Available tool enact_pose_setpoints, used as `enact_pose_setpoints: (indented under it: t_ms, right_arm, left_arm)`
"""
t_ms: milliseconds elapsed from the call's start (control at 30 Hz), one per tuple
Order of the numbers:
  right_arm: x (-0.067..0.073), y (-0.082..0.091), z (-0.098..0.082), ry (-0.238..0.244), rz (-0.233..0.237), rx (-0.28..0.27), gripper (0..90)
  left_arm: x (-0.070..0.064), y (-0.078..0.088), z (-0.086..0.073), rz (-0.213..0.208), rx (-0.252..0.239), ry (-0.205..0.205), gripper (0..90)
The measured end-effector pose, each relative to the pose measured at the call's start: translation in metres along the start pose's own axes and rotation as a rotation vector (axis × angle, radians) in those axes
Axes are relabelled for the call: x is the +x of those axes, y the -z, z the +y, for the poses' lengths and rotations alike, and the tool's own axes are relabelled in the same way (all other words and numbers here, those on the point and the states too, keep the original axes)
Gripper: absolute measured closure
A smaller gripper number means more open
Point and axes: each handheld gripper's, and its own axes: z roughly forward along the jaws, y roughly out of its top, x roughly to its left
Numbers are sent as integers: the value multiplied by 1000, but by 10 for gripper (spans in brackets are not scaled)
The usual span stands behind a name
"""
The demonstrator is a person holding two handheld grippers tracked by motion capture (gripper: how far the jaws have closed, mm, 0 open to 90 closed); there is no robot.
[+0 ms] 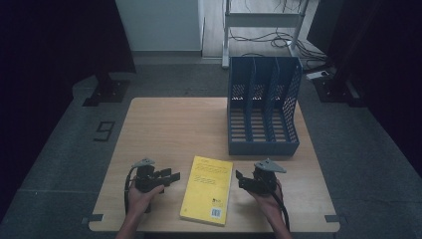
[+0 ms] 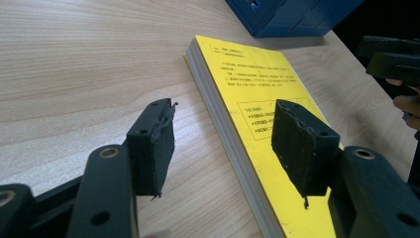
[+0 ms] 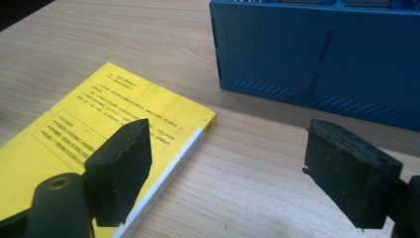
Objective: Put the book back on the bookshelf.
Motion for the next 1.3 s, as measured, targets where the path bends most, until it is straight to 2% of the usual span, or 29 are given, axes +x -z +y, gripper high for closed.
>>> enact_pose_setpoints:
  t_ms: [133, 667, 1133, 1300]
  right_arm:
    - [1, -1, -1, -2, 7, -6, 190]
    - [22, -17, -10, 33, 45, 38, 189]
    - [44, -39, -26, 78, 79, 126, 182]
    - [48, -44, -28, 70, 87, 140, 180]
  left_arm:
    - [0, -1, 0, -2, 2, -1, 417]
    - [-2, -5, -1, -2, 15, -11, 415]
    - [-8, -10, -2, -8, 30, -27, 410]
    - [-8, -12, -3, -6, 37, -31, 409]
